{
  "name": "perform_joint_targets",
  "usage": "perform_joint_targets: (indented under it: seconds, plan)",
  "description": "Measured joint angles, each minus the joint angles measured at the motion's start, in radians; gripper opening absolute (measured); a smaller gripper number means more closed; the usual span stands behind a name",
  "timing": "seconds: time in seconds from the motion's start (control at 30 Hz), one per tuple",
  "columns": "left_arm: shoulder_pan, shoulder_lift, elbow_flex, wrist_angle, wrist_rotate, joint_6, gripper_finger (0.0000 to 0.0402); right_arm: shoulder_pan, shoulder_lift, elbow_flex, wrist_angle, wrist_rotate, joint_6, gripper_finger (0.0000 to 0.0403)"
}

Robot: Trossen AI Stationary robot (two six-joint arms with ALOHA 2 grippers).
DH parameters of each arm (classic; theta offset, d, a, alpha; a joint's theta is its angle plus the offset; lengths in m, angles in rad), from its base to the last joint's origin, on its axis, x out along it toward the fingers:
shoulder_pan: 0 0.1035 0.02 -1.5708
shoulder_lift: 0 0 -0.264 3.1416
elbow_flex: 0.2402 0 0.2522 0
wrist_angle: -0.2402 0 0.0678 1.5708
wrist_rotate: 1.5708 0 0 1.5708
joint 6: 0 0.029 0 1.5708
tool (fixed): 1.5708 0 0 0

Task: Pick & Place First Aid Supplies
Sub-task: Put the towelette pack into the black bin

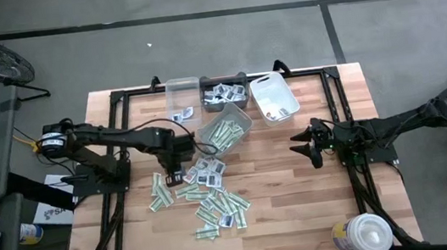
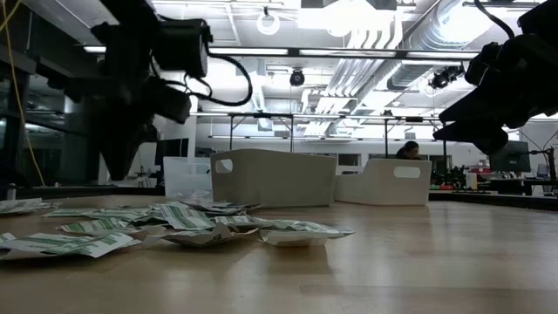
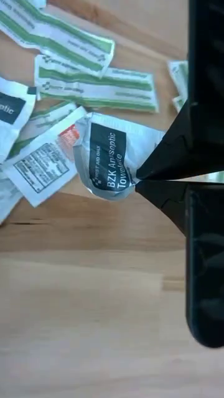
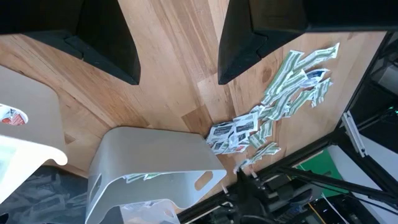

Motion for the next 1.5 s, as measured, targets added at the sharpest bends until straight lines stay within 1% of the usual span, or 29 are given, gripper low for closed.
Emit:
perform_joint_targets:
  seconds: [0.2,0.37,0.5,0.63,0.9,1.07,1.2,1.5]
  plan:
    - [0.001,-0.002,0.144,-0.018,-0.012,-0.013,0.0000,0.000,0.000,0.000,0.000,0.000,0.000,0.0208]
    - [0.019,-0.003,0.285,-0.020,-0.103,-0.001,0.0000,0.000,0.000,0.000,0.000,0.000,0.000,0.0208]
    - [0.099,0.000,0.384,-0.011,-0.115,0.063,0.0000,0.000,0.000,0.000,0.000,0.000,0.000,0.0208]
    - [0.210,0.029,0.460,-0.017,-0.118,0.166,0.0000,0.000,0.000,0.000,0.000,0.000,0.000,0.0208]
    - [0.421,0.142,0.592,0.012,-0.094,0.376,0.0000,0.000,0.000,0.000,0.000,0.000,0.000,0.0208]
    - [0.508,0.236,0.666,0.051,-0.067,0.496,0.0000,0.000,0.000,0.000,0.000,0.000,0.000,0.0208]
    - [0.554,0.308,0.724,0.110,-0.025,0.573,0.0000,0.000,0.000,0.000,0.000,0.000,0.000,0.0208]
    - [0.605,0.461,0.831,0.184,-0.029,0.688,0.0000,0.000,0.000,0.000,0.000,0.000,0.000,0.0208]
